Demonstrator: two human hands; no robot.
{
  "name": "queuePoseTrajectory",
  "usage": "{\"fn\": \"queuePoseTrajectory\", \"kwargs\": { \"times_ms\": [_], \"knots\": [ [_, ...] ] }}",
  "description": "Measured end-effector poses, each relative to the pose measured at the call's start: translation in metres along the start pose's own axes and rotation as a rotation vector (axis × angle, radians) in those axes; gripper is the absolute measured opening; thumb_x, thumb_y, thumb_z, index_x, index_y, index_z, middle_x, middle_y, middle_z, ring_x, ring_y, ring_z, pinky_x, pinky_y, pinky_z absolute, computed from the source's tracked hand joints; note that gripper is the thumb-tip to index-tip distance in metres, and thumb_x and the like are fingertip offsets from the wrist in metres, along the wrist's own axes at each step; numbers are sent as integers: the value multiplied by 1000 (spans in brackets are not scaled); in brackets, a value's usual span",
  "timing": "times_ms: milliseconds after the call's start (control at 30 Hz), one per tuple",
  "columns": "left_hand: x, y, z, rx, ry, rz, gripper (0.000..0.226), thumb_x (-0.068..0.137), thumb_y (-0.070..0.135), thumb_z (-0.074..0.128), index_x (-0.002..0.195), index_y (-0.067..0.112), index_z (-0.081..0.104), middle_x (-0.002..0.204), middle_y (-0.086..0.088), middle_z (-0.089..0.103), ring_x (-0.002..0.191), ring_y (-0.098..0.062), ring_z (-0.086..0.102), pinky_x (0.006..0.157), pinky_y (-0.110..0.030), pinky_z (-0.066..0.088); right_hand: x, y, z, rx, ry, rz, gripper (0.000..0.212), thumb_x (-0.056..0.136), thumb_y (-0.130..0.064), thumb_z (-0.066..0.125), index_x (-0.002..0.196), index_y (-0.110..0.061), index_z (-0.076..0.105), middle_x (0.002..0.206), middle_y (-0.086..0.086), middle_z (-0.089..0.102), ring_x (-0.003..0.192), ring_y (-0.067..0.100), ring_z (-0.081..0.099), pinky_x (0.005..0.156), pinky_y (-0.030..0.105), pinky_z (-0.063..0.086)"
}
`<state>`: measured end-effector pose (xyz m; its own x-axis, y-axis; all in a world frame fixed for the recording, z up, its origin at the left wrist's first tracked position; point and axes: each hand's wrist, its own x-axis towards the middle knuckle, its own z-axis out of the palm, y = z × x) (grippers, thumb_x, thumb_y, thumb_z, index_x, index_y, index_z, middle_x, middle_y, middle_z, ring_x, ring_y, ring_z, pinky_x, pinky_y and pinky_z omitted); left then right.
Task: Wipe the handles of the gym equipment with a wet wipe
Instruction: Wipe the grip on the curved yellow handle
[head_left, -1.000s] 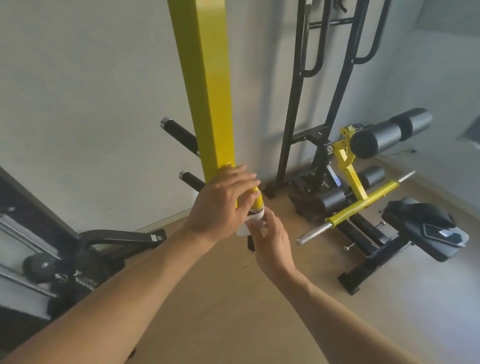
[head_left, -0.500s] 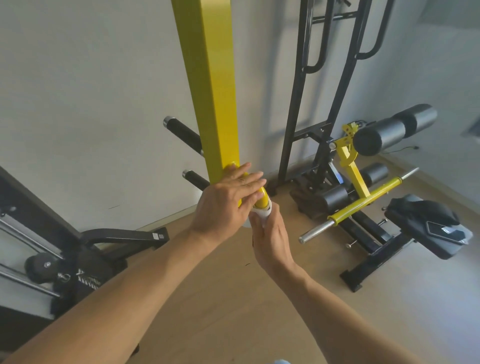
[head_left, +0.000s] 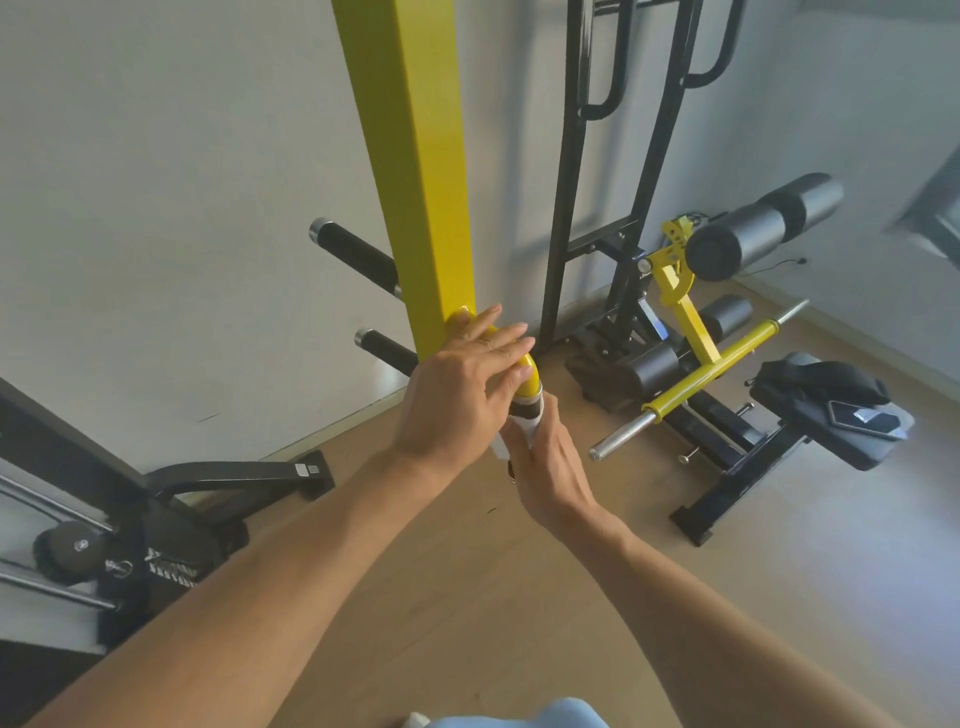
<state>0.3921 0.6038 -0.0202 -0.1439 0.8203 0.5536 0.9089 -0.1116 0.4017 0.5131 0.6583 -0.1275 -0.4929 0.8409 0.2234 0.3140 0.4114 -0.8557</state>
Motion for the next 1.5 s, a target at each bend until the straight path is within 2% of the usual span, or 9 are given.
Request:
{"fn": "queuePoseTrajectory", "kwargs": {
  "times_ms": [167,367,533,667,767,900,1067,1267,1500],
  "knots": [
    [-2,-3,1,-29,1,22,34,97,21,64,129,12,66,136,0,64,142,-16,44,119,-12,11,-19,27,16,-174,-134,221,24,98,-49,45,97,-25,41,92,3,58,88,28,57,77,44,51],
    [-4,-7,-1,-43,1,53,33,97,21,65,129,11,66,136,-2,64,142,-17,44,121,-15,13,2,-14,7,9,156,-50,13,98,-47,40,100,-34,38,89,2,57,79,23,55,68,35,44],
    [-3,-8,-3,-47,-26,64,36,94,18,68,129,10,66,137,-2,63,141,-17,45,121,-20,17,-24,37,22,-280,-125,197,24,99,-47,46,94,-24,39,88,2,57,86,27,56,67,33,37],
    [0,-10,-3,-78,-47,60,37,93,17,69,129,10,66,137,-3,63,141,-17,44,122,-25,19,-3,-2,7,-56,96,-20,19,100,-53,38,97,-34,37,82,3,59,74,24,55,65,34,44],
    [-2,-11,-1,-84,-39,64,37,93,17,69,129,10,66,137,-3,63,142,-17,44,123,-27,21,-2,-6,1,-102,118,-115,16,102,-46,39,100,-30,39,86,-2,55,77,14,47,69,20,37],
    [2,-13,1,-99,-34,71,36,91,15,70,127,9,67,136,-4,64,140,-18,46,123,-31,23,-14,24,11,-302,-118,147,26,100,-47,43,95,-21,39,88,3,58,86,27,53,68,35,38],
    [5,-10,3,-97,-37,61,38,91,17,71,128,10,67,136,-3,63,141,-17,45,122,-27,22,5,-8,-5,-23,128,-67,7,101,-48,38,101,-45,32,80,2,61,70,27,60,65,39,49],
    [6,-9,3,-102,-35,63,38,90,16,71,126,8,67,135,-4,64,139,-18,46,121,-27,22,-13,30,8,-299,-177,202,22,100,-44,47,98,-24,38,88,5,59,81,27,57,69,40,50],
    [3,-6,5,-139,-24,40,37,90,14,71,126,9,68,136,-4,64,141,-17,45,122,-22,20,8,-5,-9,10,50,-93,16,99,-54,40,102,-40,35,81,1,59,69,28,59,60,39,49]
  ]
}}
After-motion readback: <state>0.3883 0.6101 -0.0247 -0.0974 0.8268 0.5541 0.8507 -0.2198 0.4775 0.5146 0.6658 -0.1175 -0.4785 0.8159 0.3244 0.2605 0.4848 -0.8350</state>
